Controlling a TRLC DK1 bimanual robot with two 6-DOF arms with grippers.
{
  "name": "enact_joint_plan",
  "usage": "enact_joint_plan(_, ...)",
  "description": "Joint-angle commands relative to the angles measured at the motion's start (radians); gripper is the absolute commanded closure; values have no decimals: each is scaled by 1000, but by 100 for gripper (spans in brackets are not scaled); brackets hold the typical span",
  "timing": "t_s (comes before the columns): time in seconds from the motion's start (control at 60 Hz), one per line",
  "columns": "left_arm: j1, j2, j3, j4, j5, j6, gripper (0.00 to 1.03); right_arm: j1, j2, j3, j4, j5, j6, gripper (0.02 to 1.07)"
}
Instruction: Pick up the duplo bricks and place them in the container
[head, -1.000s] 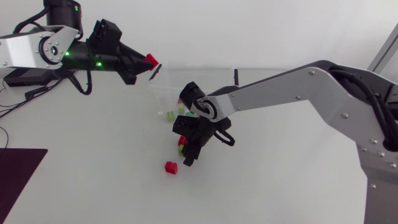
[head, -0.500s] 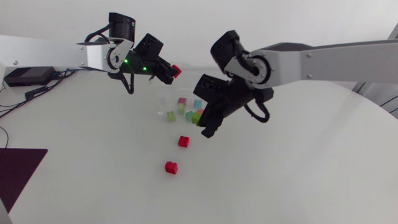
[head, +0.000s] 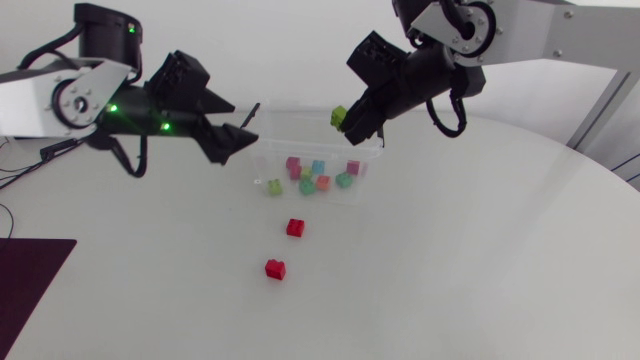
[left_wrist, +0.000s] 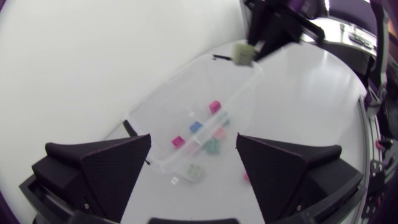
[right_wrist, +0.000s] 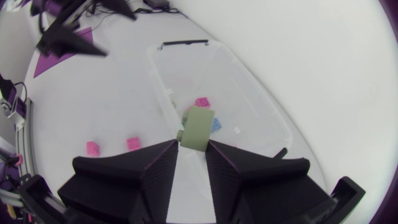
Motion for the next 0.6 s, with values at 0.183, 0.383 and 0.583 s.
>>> enact_joint_plan(0.183, -40, -108, -304, -181, 26, 343, 7, -45, 150, 130, 71, -3, 75, 73)
enact_joint_plan(0.383, -95, -13, -341, -209, 26, 415, 10, -46, 267, 203, 109, 12, 101, 73)
enact_joint_plan(0.583, -152, 79, -331, -209, 26, 439, 12, -51, 330, 262, 111, 48, 105, 11)
